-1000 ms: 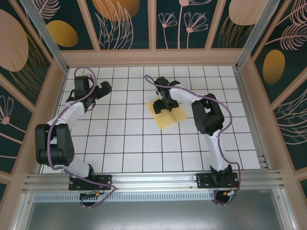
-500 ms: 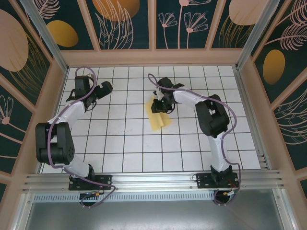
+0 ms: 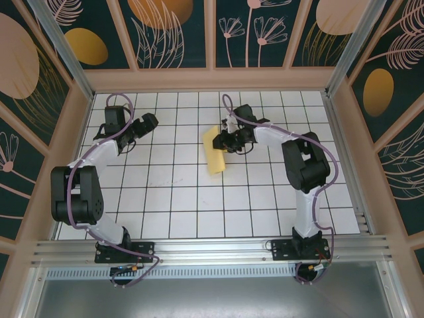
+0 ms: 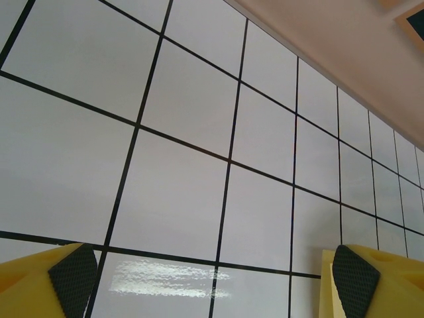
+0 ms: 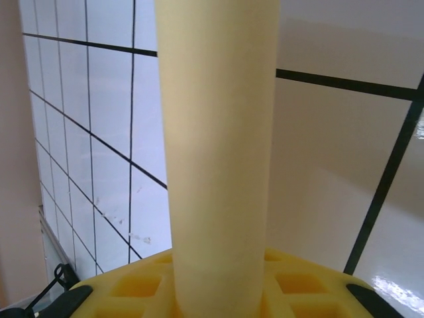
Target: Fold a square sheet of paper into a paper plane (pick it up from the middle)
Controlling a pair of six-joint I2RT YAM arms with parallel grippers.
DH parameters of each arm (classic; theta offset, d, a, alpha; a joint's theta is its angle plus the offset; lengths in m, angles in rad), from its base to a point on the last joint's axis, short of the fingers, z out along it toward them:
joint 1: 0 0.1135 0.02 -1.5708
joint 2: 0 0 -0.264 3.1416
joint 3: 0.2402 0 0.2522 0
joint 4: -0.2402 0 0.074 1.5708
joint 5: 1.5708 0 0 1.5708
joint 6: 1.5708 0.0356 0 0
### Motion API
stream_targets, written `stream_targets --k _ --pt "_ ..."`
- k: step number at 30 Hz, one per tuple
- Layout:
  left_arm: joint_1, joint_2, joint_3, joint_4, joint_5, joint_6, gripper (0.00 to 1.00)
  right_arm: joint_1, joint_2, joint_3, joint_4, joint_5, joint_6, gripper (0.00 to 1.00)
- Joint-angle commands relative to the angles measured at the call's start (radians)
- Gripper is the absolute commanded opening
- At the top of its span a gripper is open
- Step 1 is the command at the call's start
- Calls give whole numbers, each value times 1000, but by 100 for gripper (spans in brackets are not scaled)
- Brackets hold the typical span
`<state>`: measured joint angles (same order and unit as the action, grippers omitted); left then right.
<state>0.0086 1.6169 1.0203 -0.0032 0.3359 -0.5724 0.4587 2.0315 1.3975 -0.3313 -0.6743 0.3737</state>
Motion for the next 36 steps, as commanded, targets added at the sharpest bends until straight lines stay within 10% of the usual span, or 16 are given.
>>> stream_targets --k 1,36 --pt "4 6 -8 22 22 -19 94 -18 22 -21 9 14 10 30" --pt "-24 8 -18 26 58 -27 97 0 11 30 -158 544 -47 64"
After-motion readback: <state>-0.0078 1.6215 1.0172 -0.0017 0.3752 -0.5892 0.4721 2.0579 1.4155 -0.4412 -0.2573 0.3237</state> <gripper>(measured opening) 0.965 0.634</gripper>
